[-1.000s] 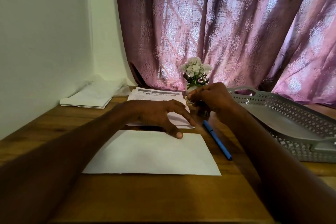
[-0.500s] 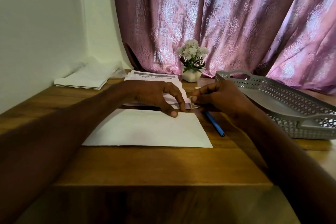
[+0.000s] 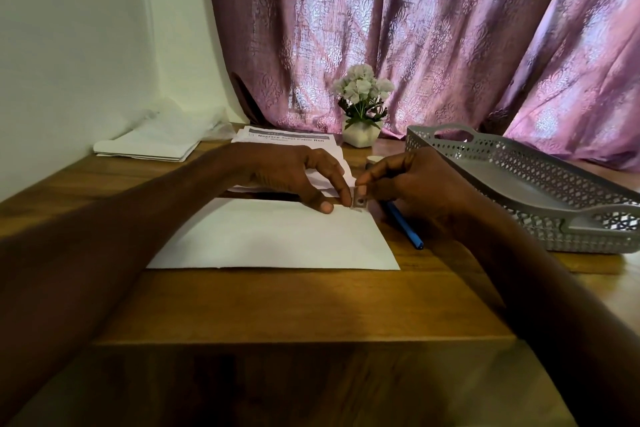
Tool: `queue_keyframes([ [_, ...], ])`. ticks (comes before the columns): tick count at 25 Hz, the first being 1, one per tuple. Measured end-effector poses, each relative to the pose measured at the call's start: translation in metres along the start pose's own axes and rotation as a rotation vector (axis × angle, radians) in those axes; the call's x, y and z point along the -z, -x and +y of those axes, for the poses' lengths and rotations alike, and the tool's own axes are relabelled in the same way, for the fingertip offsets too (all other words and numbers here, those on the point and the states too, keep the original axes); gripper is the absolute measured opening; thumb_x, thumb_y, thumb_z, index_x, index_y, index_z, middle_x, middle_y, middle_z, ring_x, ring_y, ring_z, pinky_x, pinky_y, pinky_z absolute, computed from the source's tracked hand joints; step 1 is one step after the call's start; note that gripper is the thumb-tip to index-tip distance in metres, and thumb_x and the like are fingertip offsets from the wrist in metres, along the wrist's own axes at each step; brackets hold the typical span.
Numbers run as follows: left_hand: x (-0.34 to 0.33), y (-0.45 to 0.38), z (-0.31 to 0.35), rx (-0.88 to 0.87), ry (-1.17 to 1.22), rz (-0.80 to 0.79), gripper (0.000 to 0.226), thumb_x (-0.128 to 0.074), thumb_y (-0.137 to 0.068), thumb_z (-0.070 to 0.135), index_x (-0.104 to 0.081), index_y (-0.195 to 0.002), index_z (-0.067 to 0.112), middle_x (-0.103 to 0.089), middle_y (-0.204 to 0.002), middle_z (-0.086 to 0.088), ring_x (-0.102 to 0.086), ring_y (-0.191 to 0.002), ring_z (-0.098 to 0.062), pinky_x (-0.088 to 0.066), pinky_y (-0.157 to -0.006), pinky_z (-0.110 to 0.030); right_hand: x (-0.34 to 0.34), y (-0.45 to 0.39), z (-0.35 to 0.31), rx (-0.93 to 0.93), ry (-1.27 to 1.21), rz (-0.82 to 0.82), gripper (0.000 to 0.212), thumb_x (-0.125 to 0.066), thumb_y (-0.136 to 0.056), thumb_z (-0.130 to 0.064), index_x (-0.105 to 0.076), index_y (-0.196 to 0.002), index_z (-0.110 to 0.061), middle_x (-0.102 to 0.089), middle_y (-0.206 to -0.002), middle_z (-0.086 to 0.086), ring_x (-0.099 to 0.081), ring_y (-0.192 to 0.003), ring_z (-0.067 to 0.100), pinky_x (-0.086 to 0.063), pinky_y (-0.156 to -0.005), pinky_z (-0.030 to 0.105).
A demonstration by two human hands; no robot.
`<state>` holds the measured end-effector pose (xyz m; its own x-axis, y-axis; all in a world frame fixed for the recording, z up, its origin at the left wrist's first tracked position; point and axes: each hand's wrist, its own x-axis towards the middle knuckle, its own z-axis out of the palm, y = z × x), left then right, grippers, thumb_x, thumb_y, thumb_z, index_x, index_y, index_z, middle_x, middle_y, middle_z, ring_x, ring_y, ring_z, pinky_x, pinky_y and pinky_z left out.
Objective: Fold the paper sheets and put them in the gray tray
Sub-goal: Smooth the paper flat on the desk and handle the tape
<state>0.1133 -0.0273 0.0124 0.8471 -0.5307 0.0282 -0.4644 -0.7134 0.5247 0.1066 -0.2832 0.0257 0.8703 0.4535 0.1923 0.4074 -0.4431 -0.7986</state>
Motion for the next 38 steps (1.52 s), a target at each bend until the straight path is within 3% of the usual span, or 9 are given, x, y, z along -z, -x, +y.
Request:
queue_keyframes([
  [6,0.000,0.000,-0.004,-0.037,0.003,0.004,0.041,-0.080,-0.075,0.060,-0.074,-0.115,0.050,-0.055,-0.130,0.041,-0.044,-0.121,0.021,-0.030,-0.097,-0.018,0.008,0.000,0.001,0.059,0.030,-0.111,0.019,-0.079,-0.084,-0.007,-0.080,-0.102,-0.014,-0.079,-0.079,-0.004,-0.070,-0.068,-0.001,-0.048,-0.052,0.007],
  [8,-0.001,0.000,-0.003,-0.044,0.018,0.008,0.040,-0.081,-0.077,0.056,-0.074,-0.116,0.047,-0.057,-0.130,0.039,-0.047,-0.118,0.022,-0.030,-0.095,-0.016,0.007,-0.001,0.003,0.056,0.083,-0.165,0.019,-0.080,-0.085,-0.008,-0.079,-0.103,-0.014,-0.079,-0.077,0.003,-0.071,-0.065,0.007,-0.052,-0.053,0.013],
  [13,-0.001,-0.001,-0.003,-0.012,0.017,-0.017,0.043,-0.080,-0.076,0.057,-0.074,-0.117,0.047,-0.056,-0.132,0.038,-0.045,-0.123,0.018,-0.029,-0.096,-0.018,0.004,-0.004,0.010,0.087,0.153,-0.161,0.020,-0.082,-0.082,-0.007,-0.079,-0.100,-0.015,-0.079,-0.081,0.005,-0.073,-0.069,0.016,-0.063,-0.072,0.026],
  [17,-0.001,-0.003,-0.002,0.002,0.008,-0.018,0.039,-0.079,-0.076,0.056,-0.074,-0.115,0.049,-0.055,-0.130,0.041,-0.043,-0.124,0.019,-0.029,-0.096,-0.017,0.003,-0.005,0.012,0.080,0.142,-0.169,0.022,-0.085,-0.079,-0.008,-0.078,-0.099,-0.013,-0.079,-0.083,0.006,-0.074,-0.069,0.018,-0.063,-0.075,0.030],
  [22,0.000,-0.002,-0.001,0.017,0.018,-0.022,0.039,-0.078,-0.074,0.057,-0.074,-0.112,0.051,-0.056,-0.128,0.041,-0.043,-0.124,0.020,-0.028,-0.095,-0.014,0.002,-0.005,0.011,0.074,0.164,-0.166,0.024,-0.088,-0.077,-0.015,-0.077,-0.099,-0.016,-0.078,-0.081,0.011,-0.075,-0.082,0.036,-0.064,-0.084,0.043],
  [28,0.000,-0.004,-0.001,0.032,0.041,-0.023,0.036,-0.079,-0.076,0.051,-0.075,-0.112,0.050,-0.055,-0.132,0.037,-0.043,-0.132,0.007,-0.029,-0.096,-0.015,0.003,-0.007,0.011,0.050,0.138,-0.176,0.027,-0.090,-0.074,-0.018,-0.078,-0.098,-0.019,-0.078,-0.081,0.016,-0.073,-0.085,0.043,-0.059,-0.089,0.060],
  [33,0.000,-0.003,-0.002,0.025,0.030,-0.029,0.034,-0.081,-0.082,0.046,-0.074,-0.115,0.049,-0.056,-0.129,0.038,-0.045,-0.121,0.018,-0.031,-0.095,-0.016,0.000,-0.006,0.011,0.074,0.136,-0.191,0.022,-0.088,-0.077,-0.014,-0.079,-0.096,-0.016,-0.079,-0.085,0.011,-0.074,-0.085,0.037,-0.064,-0.084,0.044],
  [36,0.000,0.000,0.000,0.031,0.027,-0.025,0.034,-0.082,-0.083,0.046,-0.073,-0.116,0.049,-0.056,-0.130,0.038,-0.045,-0.123,0.017,-0.031,-0.095,-0.017,-0.001,-0.005,0.007,0.097,0.194,-0.195,0.024,-0.088,-0.077,-0.015,-0.078,-0.098,-0.018,-0.077,-0.073,-0.005,-0.072,-0.067,0.010,-0.058,-0.069,0.023],
  [38,0.000,0.000,0.001,0.034,0.033,-0.027,0.034,-0.081,-0.082,0.047,-0.073,-0.116,0.049,-0.055,-0.132,0.037,-0.044,-0.129,0.012,-0.031,-0.096,-0.017,-0.001,-0.004,0.006,0.101,0.288,-0.177,0.027,-0.089,-0.077,-0.023,-0.076,-0.101,-0.023,-0.072,-0.068,-0.012,-0.067,-0.064,-0.001,-0.050,-0.065,0.019],
])
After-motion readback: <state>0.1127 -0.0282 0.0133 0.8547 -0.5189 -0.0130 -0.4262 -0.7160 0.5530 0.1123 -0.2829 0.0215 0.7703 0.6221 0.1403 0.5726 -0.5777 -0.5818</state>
